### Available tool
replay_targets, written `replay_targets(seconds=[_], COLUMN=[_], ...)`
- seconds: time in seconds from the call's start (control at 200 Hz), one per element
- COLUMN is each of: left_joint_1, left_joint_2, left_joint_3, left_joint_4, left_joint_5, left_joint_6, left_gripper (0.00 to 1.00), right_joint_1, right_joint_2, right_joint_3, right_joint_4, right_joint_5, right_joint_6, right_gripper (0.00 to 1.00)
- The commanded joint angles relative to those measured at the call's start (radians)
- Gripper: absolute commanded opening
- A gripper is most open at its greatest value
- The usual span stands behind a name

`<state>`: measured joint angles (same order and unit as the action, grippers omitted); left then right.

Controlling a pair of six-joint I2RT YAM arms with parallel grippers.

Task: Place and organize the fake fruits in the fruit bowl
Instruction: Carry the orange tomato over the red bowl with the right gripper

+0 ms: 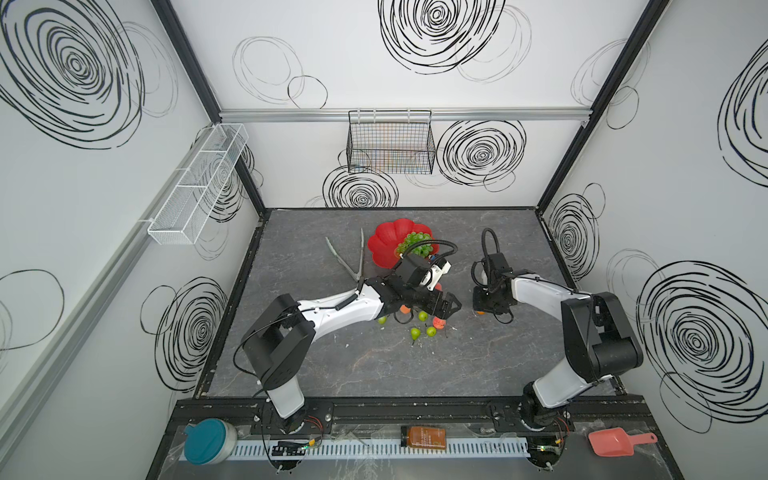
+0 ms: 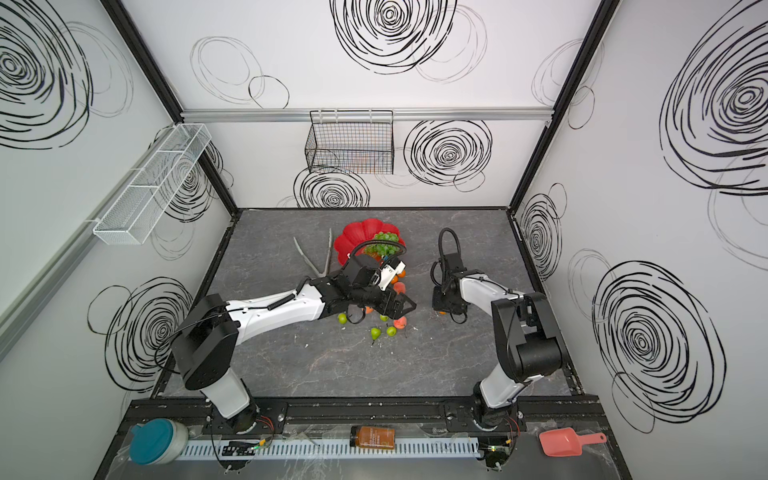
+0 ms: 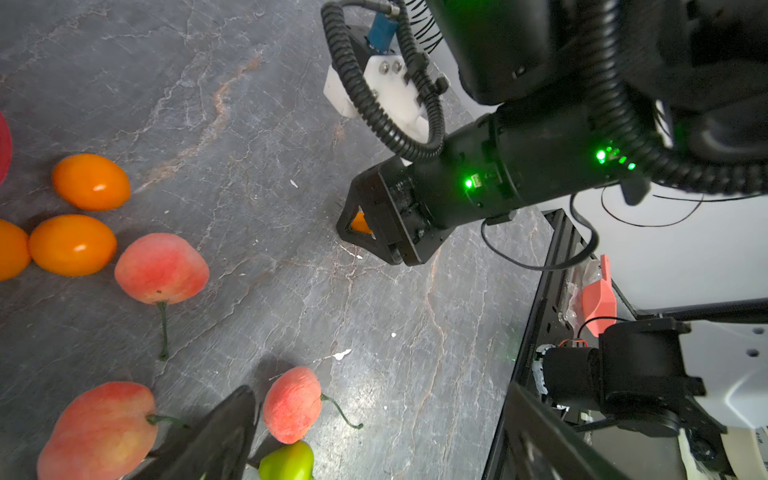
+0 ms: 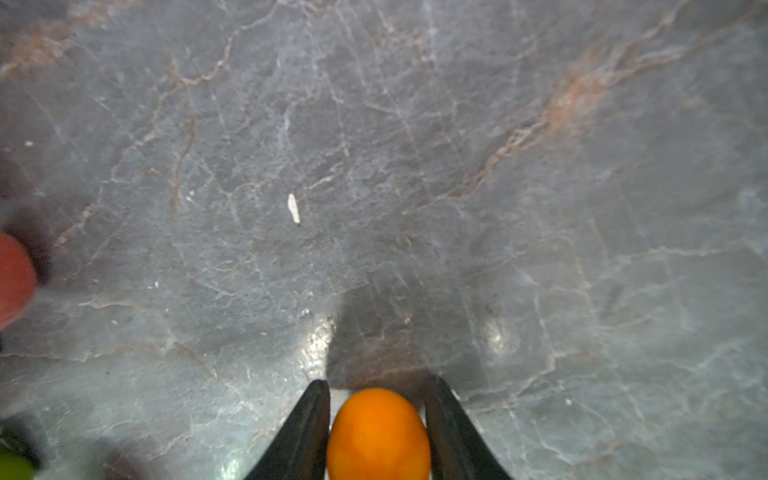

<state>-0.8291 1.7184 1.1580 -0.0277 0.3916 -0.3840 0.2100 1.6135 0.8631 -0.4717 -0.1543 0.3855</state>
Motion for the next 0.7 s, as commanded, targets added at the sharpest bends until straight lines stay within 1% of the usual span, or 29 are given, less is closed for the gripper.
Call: replay_targets(seconds=[0.0,0.18,0.27,0.44,0.605,0.695], left_joint_1=[0.011,0.016,0.035,0.100,0.186,0.238], left_joint_2=[0.006,-0.006,-0.020,-0.061,-0.108,-0.127], left_joint_3=[0.034,0.038,0.040,0.028,0.009,-0.009], left_joint_4=[0.010,0.011,0.008,0.029,0.059,0.079], left_joint_5=[-0.002,0.003,0.000,0.012,0.023,0.021], left_joint_6=[0.005,0.003,0.007,-0.012,-0.036,-0.040], left_gripper=[0.96,0.96,0.96,0.96,0.96,0.96], right_joint_1=[0.015,0.020,0.021,0.032,0.057,0.077], right_joint_2=[0.013,-0.014,-0.036,-0.111,-0.162,-0.187], right_joint_3=[0.019,0.020,0.031,0.042,0.067,0.077], right_joint_4=[-0.044,-0.050,-0.061,-0.057,-0.037,0.002], right_joint_5=[0.020,0.026,0.039,0.041,0.017,0.000], right_joint_6=[0.002,0.013,0.013,0.016,0.022,0.044], right_gripper=[0.38,0.36,0.34,0.28,0.26,0.26])
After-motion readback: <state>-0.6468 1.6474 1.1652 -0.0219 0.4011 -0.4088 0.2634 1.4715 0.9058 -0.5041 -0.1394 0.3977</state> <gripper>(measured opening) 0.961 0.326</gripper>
